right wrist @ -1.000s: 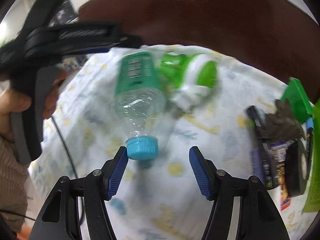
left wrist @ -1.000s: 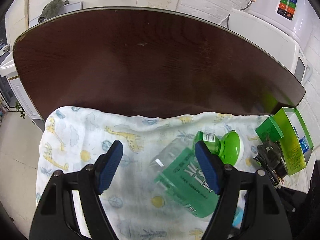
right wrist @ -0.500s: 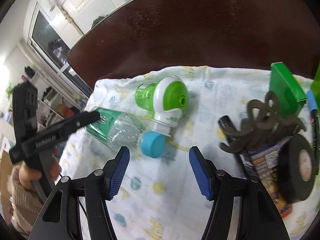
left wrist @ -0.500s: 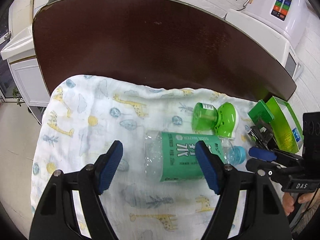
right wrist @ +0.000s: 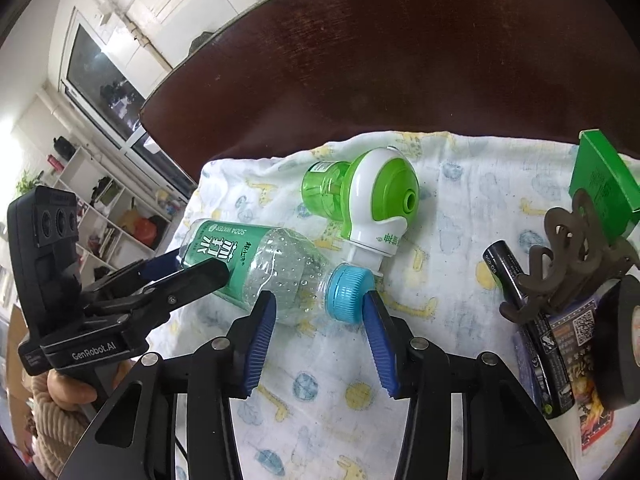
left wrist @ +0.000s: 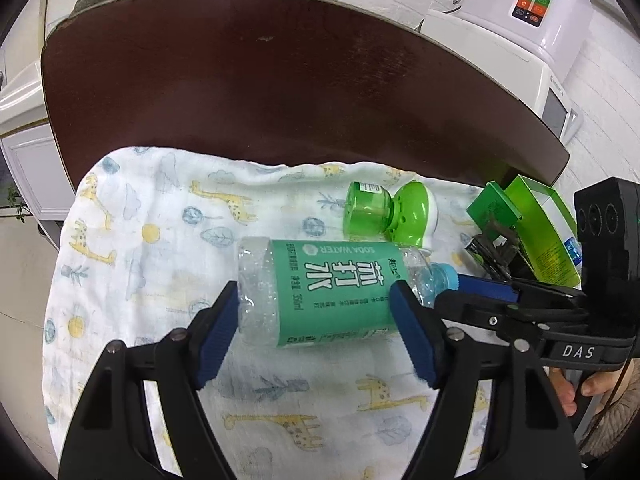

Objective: Organize rigid objects
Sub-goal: 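Move the left tool back and grasp the green soda water bottle, then carry the bottle into the green box and open the left tool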

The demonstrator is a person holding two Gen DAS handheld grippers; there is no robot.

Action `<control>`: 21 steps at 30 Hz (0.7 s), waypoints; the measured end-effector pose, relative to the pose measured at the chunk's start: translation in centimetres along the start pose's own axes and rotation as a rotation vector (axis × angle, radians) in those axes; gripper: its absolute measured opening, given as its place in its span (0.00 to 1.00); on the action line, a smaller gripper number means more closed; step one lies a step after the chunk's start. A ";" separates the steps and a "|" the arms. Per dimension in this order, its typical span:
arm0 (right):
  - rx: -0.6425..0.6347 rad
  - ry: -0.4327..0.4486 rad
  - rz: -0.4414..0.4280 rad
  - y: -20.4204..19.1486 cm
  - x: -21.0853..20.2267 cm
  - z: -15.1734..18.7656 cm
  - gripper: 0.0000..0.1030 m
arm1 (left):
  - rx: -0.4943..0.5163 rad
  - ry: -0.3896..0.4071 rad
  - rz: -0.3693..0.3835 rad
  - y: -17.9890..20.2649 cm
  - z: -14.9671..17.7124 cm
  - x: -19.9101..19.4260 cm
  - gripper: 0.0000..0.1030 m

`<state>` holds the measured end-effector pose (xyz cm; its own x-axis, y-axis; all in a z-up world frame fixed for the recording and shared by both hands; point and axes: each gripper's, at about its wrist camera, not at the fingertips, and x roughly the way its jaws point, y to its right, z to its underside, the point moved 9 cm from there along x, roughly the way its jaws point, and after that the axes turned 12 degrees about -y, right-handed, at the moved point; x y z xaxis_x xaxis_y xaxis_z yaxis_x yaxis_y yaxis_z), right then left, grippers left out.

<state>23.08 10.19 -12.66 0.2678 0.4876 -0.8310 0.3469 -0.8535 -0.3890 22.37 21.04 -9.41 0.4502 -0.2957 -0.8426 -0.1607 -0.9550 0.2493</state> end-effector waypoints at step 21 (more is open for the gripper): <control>0.089 0.297 0.045 9.2 -17.2 2.6 0.47 | 0.282 0.124 0.029 19.2 -4.9 -2.9 0.71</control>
<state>19.33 -6.52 -3.02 0.5368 0.4705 -0.7003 0.2520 -0.8816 -0.3991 22.32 3.41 0.14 0.5429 -0.3402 -0.7678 -0.4048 -0.9071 0.1156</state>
